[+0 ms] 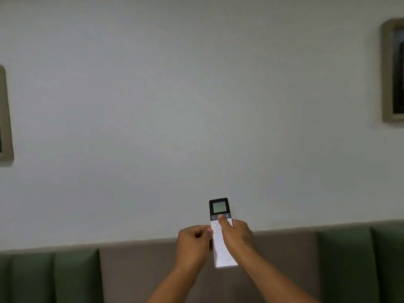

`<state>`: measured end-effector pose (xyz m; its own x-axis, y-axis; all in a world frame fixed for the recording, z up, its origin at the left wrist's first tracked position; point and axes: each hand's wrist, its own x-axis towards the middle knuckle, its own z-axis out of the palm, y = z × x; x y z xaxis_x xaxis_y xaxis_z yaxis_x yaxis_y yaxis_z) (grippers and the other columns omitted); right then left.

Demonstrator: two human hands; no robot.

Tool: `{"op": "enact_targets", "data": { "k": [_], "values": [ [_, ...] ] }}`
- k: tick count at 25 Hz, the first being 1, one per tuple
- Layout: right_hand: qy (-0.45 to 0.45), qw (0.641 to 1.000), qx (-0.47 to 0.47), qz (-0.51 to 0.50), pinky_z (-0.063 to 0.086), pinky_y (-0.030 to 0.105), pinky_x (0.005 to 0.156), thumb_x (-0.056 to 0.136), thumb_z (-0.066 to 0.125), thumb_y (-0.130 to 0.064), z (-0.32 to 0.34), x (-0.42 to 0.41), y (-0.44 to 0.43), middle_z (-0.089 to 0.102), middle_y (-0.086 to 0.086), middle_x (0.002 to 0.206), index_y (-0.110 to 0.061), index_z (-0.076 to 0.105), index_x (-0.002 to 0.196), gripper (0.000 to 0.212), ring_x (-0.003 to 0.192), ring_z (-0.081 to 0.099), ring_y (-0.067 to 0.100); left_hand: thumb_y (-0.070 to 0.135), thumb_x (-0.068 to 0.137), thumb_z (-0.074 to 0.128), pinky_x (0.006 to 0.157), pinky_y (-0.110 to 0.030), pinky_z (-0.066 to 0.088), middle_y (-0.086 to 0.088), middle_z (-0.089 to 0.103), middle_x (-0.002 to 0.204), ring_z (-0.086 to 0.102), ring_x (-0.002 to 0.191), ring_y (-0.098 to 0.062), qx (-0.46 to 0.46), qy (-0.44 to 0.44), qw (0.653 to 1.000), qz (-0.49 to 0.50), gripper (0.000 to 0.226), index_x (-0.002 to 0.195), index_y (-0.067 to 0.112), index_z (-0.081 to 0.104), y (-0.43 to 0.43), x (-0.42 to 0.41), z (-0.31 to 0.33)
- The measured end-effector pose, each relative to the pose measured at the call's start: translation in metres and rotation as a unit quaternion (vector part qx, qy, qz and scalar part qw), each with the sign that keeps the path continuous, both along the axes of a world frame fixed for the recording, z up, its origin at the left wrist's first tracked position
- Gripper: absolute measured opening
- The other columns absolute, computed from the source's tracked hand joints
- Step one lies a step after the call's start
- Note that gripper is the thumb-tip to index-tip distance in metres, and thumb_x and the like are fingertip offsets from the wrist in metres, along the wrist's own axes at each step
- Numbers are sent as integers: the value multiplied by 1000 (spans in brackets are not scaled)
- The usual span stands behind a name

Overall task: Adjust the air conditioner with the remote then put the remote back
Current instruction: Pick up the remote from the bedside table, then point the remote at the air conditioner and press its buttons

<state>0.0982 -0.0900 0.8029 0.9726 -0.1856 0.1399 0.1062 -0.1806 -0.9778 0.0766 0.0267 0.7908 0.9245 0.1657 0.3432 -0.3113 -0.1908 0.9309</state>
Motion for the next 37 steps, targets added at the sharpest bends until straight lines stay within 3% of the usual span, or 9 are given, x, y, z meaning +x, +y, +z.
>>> {"op": "enact_targets", "data": {
  "k": [3, 5, 7, 9, 11, 19, 25, 33, 37],
  "values": [
    [-31, 999, -5, 1, 41, 22, 45, 93, 51, -46, 55, -13, 5, 69, 1, 69, -20, 65, 72, 36, 57, 66, 16, 14, 92, 55, 68, -28, 59, 4, 75, 73, 70, 72, -14, 80, -66, 994, 32, 37, 71, 35, 77, 8, -15, 52],
    [-32, 999, 14, 11, 45, 22, 48, 93, 52, -48, 82, -20, 11, 71, 6, 73, -17, 65, 77, 37, 61, 69, 22, 28, 97, 49, 90, -20, 50, 9, 70, 110, 63, 108, -13, 219, -144, 959, 106, 26, 98, 41, 71, 21, -23, 75],
    [-33, 998, 41, 21, 46, 23, 49, 92, 53, -49, 103, -27, 17, 71, 10, 75, -15, 64, 81, 38, 62, 69, 26, 46, 100, 31, 110, -25, 29, 8, 35, 154, 28, 143, -12, 378, -188, 886, 193, 46, 143, 33, 41, 44, -31, 95],
    [-27, 997, 52, 50, 50, 27, 51, 91, 54, -47, 121, -32, 27, 73, 12, 77, -11, 66, 84, 38, 64, 71, 30, 52, 99, 15, 117, -29, 10, 5, 4, 163, -2, 149, -13, 468, -183, 828, 247, 61, 153, 24, 10, 77, -39, 118],
    [-31, 995, 63, 77, 56, 34, 59, 90, 56, -44, 133, -33, 42, 75, 15, 82, -8, 68, 87, 38, 69, 73, 34, 51, 98, 9, 117, -30, -1, 1, -8, 162, -13, 147, -14, 516, -157, 797, 272, 64, 152, 19, -4, 113, -49, 139],
    [-20, 961, 70, 268, 60, 41, 73, 87, 54, -40, 164, -71, 184, 76, 17, 90, -6, 68, 92, 37, 77, 74, 37, 51, 98, 7, 117, -33, -3, -5, -10, 162, -13, 146, -16, 562, -47, 699, 439, 66, 152, 14, -7, 264, -160, 183],
    [-20, 889, 66, 454, 61, 43, 80, 86, 52, -43, 176, -177, 337, 75, 17, 86, -8, 66, 92, 38, 73, 74, 36, 48, 99, 10, 116, -33, -3, -6, -8, 163, -11, 148, -18, 558, 60, 608, 561, 66, 152, 12, -3, 349, -334, 204],
    [-31, 689, 72, 720, 57, 43, 76, 67, 52, -37, 206, -472, 454, 71, 18, 79, -12, 61, 76, 29, 73, 69, 36, 44, 100, 12, 119, -34, -2, -7, -6, 163, -9, 149, -19, 502, 242, 402, 726, 64, 152, 9, -2, 348, -667, 224],
    [-40, 636, 79, 766, 42, 30, 62, 72, 52, -38, 209, -570, 446, 59, 6, 72, -14, 56, 72, 24, 62, 53, 25, 41, 101, 14, 120, -36, -1, -9, -4, 163, -8, 149, -21, 460, 303, 362, 752, 63, 152, 7, -1, 314, -761, 216]
  ]
}}
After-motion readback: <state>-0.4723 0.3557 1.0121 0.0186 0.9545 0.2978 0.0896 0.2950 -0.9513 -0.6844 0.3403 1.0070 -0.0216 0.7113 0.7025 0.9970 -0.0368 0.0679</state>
